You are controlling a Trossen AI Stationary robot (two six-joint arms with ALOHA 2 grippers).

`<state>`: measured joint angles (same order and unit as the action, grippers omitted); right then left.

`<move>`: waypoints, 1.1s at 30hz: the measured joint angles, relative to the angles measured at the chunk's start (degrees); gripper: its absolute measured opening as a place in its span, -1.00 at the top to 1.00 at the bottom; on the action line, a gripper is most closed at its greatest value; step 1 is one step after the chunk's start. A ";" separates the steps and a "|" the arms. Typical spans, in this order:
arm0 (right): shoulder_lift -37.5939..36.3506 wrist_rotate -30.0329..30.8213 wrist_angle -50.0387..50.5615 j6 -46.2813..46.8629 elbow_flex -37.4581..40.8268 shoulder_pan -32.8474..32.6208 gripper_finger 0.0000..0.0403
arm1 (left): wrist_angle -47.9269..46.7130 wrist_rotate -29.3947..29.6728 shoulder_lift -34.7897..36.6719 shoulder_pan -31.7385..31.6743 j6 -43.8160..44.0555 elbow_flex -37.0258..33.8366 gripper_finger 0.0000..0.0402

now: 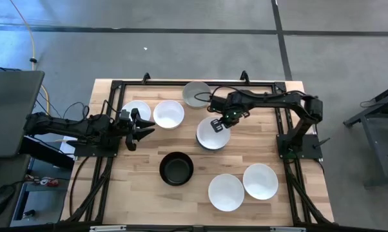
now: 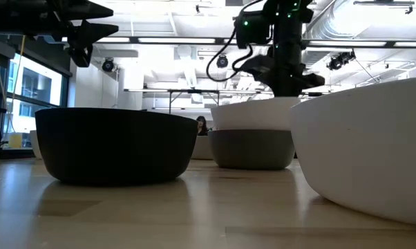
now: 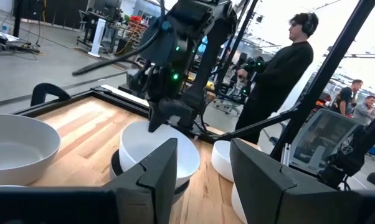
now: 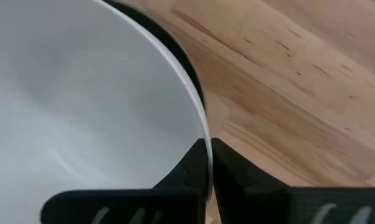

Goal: Nest bowls inside each other
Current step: Stack the white bowl on top of the dark gray bowl

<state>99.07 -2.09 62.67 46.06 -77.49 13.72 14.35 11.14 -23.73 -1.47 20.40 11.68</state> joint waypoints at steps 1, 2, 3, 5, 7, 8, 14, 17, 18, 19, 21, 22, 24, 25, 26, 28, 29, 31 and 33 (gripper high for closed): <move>0.46 0.00 -0.02 -0.04 0.00 0.00 0.98 | 0.00 0.00 0.00 0.00 0.00 0.00 0.32; 0.85 -0.02 -0.01 -0.16 0.00 0.00 0.98 | 0.00 0.00 -0.01 0.01 0.00 0.00 0.32; 1.26 0.00 -0.04 -0.70 0.00 0.00 0.98 | 0.00 -0.01 -0.01 0.00 0.00 0.00 0.32; 1.92 0.05 -0.11 -1.36 0.00 0.00 0.98 | 0.00 0.00 -0.02 0.00 0.00 0.00 0.32; 2.51 0.56 -0.66 -1.55 0.00 0.00 0.98 | 0.00 -0.02 0.00 0.02 0.00 0.00 0.32; 2.70 0.82 -0.96 -1.74 0.00 0.00 0.98 | 0.00 -0.02 0.00 0.00 0.00 0.00 0.32; 2.95 1.01 -3.29 -2.62 0.00 0.06 0.98 | -0.04 -0.03 0.00 0.01 0.00 0.00 0.32; 2.95 1.01 -3.28 -3.13 0.00 0.11 0.98 | -0.09 -0.04 -0.02 0.01 0.00 0.00 0.32; 2.95 1.02 -3.30 -3.27 0.00 0.11 0.98 | -0.09 -0.04 -0.02 0.01 0.00 0.00 0.32; 2.95 1.01 -3.38 -3.28 0.00 0.11 0.98 | -0.14 -0.04 -0.02 0.00 0.00 0.00 0.32; 2.95 1.01 -3.75 -3.44 0.00 0.11 0.98 | -0.20 -0.04 -0.02 0.00 0.00 0.00 0.32; 2.95 1.01 -3.85 -3.43 0.00 0.11 0.98 | -0.21 -0.04 -0.01 0.01 -0.02 0.00 0.32; 2.95 1.01 -3.87 -3.40 0.00 0.11 0.98 | -0.22 -0.04 0.00 0.01 -0.15 0.00 0.32; 2.95 1.01 -3.87 -3.39 0.00 0.11 0.98 | -0.23 -0.04 -0.02 0.01 -0.17 0.00 0.32; 2.95 1.01 -3.89 -3.35 0.00 0.11 0.98 | -0.29 -0.04 -0.01 0.00 -0.17 0.00 0.32; 2.95 0.73 -3.97 -3.04 0.00 0.11 0.97 | -0.48 -0.04 -0.02 0.00 -0.17 0.00 0.32; 2.95 0.45 -4.11 -3.04 0.00 0.13 0.96 | -0.50 -0.04 -0.02 0.02 -0.17 0.00 0.32; 2.95 0.17 -4.42 -2.91 0.00 0.13 0.92 | -0.84 -0.04 0.00 0.00 -0.17 0.00 0.32; 2.95 0.14 -4.73 -2.59 0.00 0.13 0.86 | -0.99 -0.04 -0.02 0.00 -0.12 0.00 0.32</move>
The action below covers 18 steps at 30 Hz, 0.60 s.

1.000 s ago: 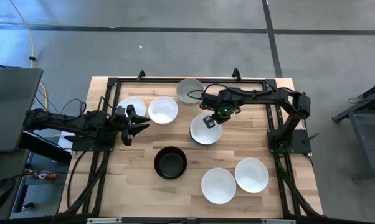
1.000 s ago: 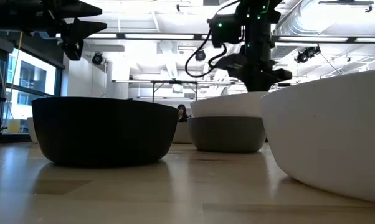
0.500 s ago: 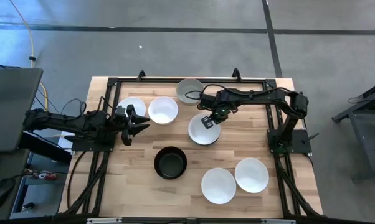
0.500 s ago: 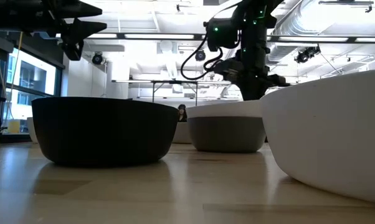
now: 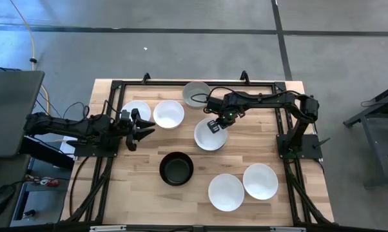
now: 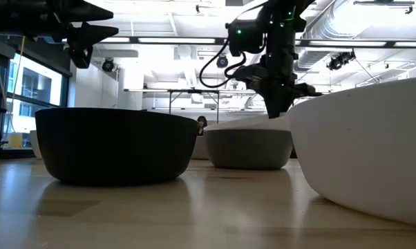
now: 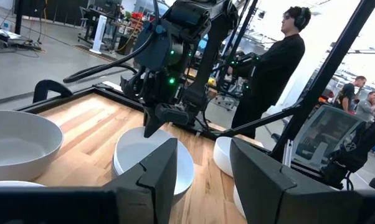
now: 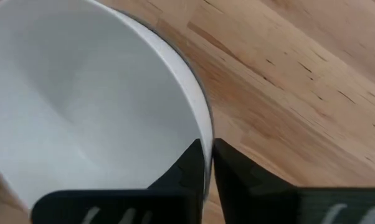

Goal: Nest bowls inside each other
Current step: Stack the white bowl on top of the dark gray bowl, then stack the gray bowl on top of the white bowl

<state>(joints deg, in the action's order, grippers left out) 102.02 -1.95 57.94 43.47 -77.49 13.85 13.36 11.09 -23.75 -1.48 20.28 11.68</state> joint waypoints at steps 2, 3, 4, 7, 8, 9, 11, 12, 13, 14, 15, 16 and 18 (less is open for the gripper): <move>0.00 -0.03 -0.25 0.01 0.00 0.00 0.79 | -0.08 0.00 0.00 0.01 0.02 0.00 0.32; 0.00 -0.03 -0.22 0.01 0.00 -0.02 0.76 | -0.08 0.00 0.02 0.02 0.04 0.00 0.32; 0.00 -0.03 -0.22 0.01 0.00 -0.02 0.72 | -0.08 0.00 0.00 0.00 0.05 0.00 0.32; -0.02 -0.03 -0.35 0.01 0.00 -0.02 0.62 | -0.07 0.00 0.02 0.00 0.08 0.00 0.32; -0.10 -0.03 -0.44 0.01 0.00 -0.02 0.59 | -0.07 0.00 0.01 0.01 0.08 0.00 0.32; -0.20 -0.03 -0.44 0.01 0.00 -0.02 0.56 | -0.06 0.00 0.00 0.00 0.10 0.00 0.32; -0.24 -0.10 -0.43 0.01 0.00 -0.02 0.50 | -0.06 0.00 0.00 0.00 0.10 0.00 0.32; -0.24 -0.25 -0.41 0.01 0.00 -0.02 0.48 | -0.06 0.00 0.00 0.02 0.12 0.00 0.32; -0.24 -0.54 -0.45 -0.05 0.00 -0.02 0.47 | -0.06 0.00 0.02 0.02 0.10 0.00 0.32; -0.24 -0.84 -0.53 -0.32 0.00 -0.02 0.46 | -0.06 0.00 0.00 0.00 0.10 0.00 0.32; -0.24 -1.08 -0.73 -0.55 0.00 -0.02 0.46 | -0.06 0.00 0.02 0.01 0.10 0.00 0.32; -0.24 -1.12 -1.05 -0.99 0.00 -0.02 0.46 | -0.06 0.00 0.01 0.01 0.11 0.00 0.32; -0.47 -1.27 -1.80 -1.99 0.00 -0.02 0.46 | -0.05 0.00 0.02 0.00 0.10 0.00 0.32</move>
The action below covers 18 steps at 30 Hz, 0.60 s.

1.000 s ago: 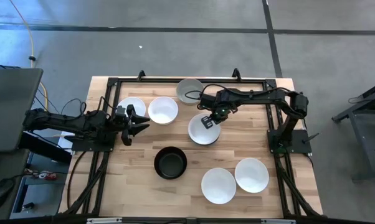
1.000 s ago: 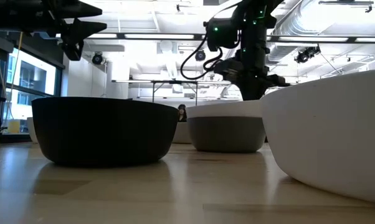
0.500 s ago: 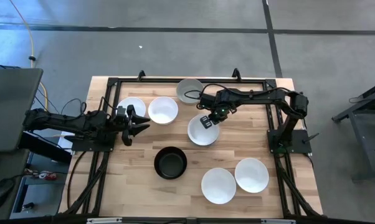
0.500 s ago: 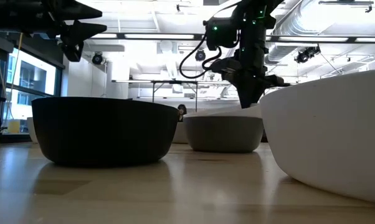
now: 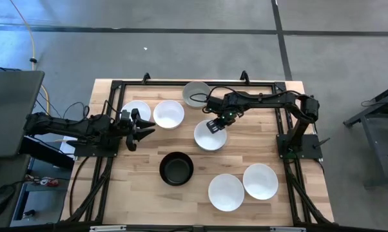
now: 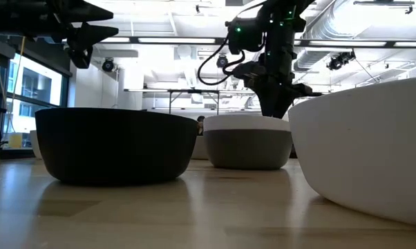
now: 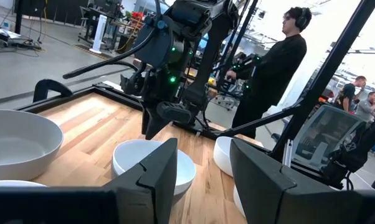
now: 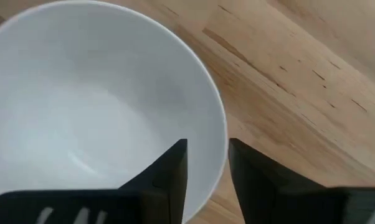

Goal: Nest bowls inside each other
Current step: Stack the gray bowl on top of the white bowl

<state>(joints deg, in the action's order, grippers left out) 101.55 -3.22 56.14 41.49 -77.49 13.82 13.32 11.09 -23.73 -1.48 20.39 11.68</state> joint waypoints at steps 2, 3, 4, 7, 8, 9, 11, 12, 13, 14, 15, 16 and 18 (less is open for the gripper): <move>-0.65 -0.05 -1.38 -0.43 0.00 -0.07 0.46 | -0.02 0.00 -0.02 0.00 0.02 0.00 0.32; -1.03 -0.27 -2.44 -0.50 0.00 -0.11 0.46 | -0.02 0.00 -0.02 0.00 0.01 0.00 0.32; -1.49 -0.41 -3.38 -0.57 0.00 -0.11 0.46 | -0.02 0.00 -0.01 0.01 0.01 0.00 0.32; -2.43 -1.01 -7.18 -0.58 0.00 -0.47 0.46 | -0.47 0.02 -0.29 0.01 0.02 0.00 0.32; -2.50 -1.12 -8.39 -0.58 -0.02 -0.79 0.46 | -0.75 0.06 -0.50 0.02 0.02 0.00 0.32; -2.50 -1.33 -9.74 -0.54 0.00 -1.14 0.46 | -0.87 0.14 -0.74 0.00 0.02 0.00 0.32; -2.50 -1.96 -12.14 -0.49 -0.01 -1.92 0.46 | -1.23 0.51 -1.23 0.02 0.04 0.00 0.32; -2.31 -2.22 -13.17 -0.36 -0.02 -2.39 0.46 | -1.28 0.55 -1.53 0.02 0.24 0.00 0.32; -2.13 -2.74 -13.93 0.00 -0.07 -2.82 0.46 | -1.28 0.57 -1.76 0.00 0.44 0.00 0.32; -1.95 -3.04 -13.94 0.12 -0.07 -3.14 0.46 | -1.28 0.55 -2.04 0.02 0.47 0.00 0.32; -1.70 -3.09 -13.67 0.34 -0.07 -3.47 0.46 | -1.28 0.56 -2.37 0.00 0.47 0.00 0.32; -1.41 -3.14 -13.66 0.66 -0.07 -3.77 0.46 | -1.28 0.57 -2.64 0.01 0.47 0.00 0.32; -0.73 -3.35 -12.42 1.15 -0.07 -4.11 0.47 | -1.28 0.58 -2.89 0.01 0.47 0.00 0.32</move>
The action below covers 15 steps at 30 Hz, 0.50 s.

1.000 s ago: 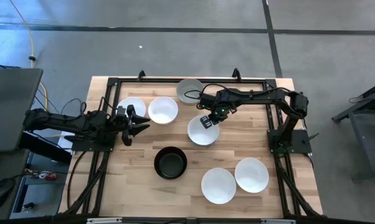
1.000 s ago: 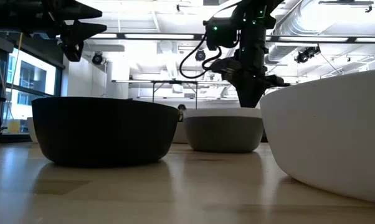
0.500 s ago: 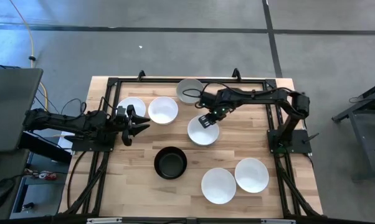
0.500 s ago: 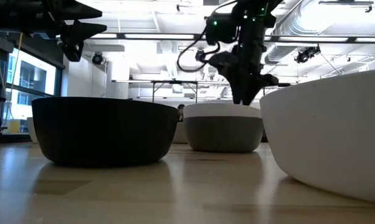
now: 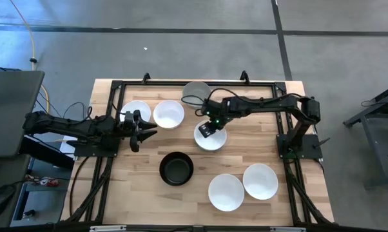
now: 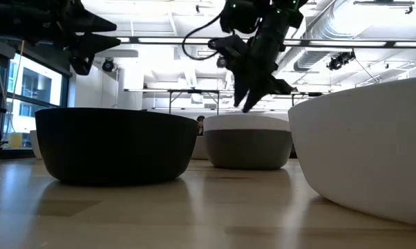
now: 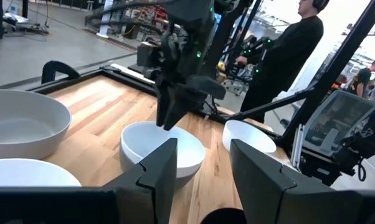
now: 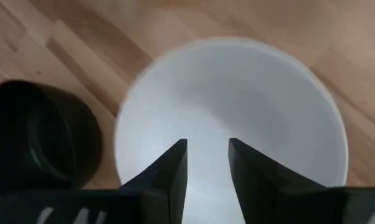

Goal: Nest bowls inside each other
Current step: Stack the gray bowl on top of the white bowl

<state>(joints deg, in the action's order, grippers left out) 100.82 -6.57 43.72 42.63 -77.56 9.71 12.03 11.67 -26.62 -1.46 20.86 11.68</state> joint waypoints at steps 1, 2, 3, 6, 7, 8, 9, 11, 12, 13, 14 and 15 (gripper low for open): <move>0.49 -0.08 0.46 0.31 0.01 -0.17 0.48 | 0.20 0.06 -0.28 0.00 0.00 0.01 0.32; 0.98 -0.37 0.40 0.41 0.02 -0.36 0.51 | 0.23 0.13 -0.37 -0.01 0.00 0.02 0.32; 1.45 -0.80 0.38 0.41 0.00 -0.47 0.54 | 0.18 0.19 -0.43 0.01 0.00 0.02 0.32; 1.73 -0.83 -0.07 0.41 0.02 -0.81 0.63 | 0.15 0.43 -0.54 -0.01 0.00 0.02 0.32; 1.68 -0.81 -0.50 0.41 0.02 -0.89 0.65 | 0.20 0.48 -0.50 -0.01 0.00 0.02 0.32; 1.68 -1.03 -0.64 0.42 0.02 -0.91 0.67 | 0.22 0.54 -0.47 0.00 0.00 0.02 0.32; 1.68 -1.23 -0.57 0.42 0.02 -0.90 0.69 | 0.22 0.54 -0.49 0.01 0.00 0.02 0.32; 1.68 -2.20 -0.58 0.42 0.02 -0.86 0.72 | 0.20 0.54 -0.49 -0.01 0.00 0.02 0.32; 1.68 -2.49 -0.63 0.43 0.02 -0.95 0.74 | 0.22 0.54 -0.49 -0.01 0.07 0.02 0.32; 1.68 -2.49 -0.73 0.43 0.02 -1.09 0.77 | 0.22 0.54 -0.49 -0.01 0.15 0.02 0.32; 1.68 -2.54 -1.22 0.43 0.02 -1.29 0.79 | 0.20 0.54 -0.49 0.00 0.17 0.02 0.32; 1.68 -2.58 -2.04 0.56 0.02 -1.53 0.82 | 0.20 0.54 -0.49 -0.01 0.17 0.02 0.32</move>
<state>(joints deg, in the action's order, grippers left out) 102.50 -9.15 41.67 43.19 -77.54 8.18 12.23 12.21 -27.11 -1.48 21.04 11.70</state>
